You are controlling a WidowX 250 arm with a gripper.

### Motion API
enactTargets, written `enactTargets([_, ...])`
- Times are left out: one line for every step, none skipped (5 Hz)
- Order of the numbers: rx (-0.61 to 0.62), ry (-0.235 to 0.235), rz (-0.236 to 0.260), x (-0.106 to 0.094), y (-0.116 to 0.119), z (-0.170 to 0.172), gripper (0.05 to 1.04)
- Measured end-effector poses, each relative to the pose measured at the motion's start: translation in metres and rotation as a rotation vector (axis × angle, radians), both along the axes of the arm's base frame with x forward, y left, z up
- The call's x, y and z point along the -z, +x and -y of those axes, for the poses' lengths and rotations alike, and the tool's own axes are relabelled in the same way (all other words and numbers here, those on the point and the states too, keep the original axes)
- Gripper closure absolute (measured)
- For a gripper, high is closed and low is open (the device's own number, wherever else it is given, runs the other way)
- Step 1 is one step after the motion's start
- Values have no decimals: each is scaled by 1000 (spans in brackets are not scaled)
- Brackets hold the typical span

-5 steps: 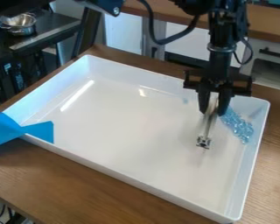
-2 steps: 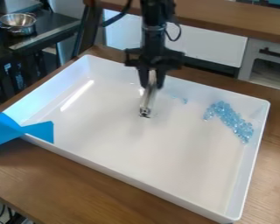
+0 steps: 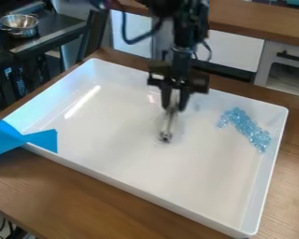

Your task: Sweep into pile

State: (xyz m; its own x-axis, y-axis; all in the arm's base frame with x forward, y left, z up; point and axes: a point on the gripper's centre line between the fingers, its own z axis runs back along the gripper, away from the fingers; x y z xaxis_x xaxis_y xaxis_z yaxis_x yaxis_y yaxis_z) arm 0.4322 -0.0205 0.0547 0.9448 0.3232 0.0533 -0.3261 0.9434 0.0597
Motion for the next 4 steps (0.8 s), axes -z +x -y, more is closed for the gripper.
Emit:
enactTargets([-7,9,-7,3,3,9,752])
enactTargets([-17,-14,-31,3,4,24,752])
enactTargets([22,-71,-64,-1,-5,64,752])
enactTargets([57,-97,-69,-2,-5,98,752])
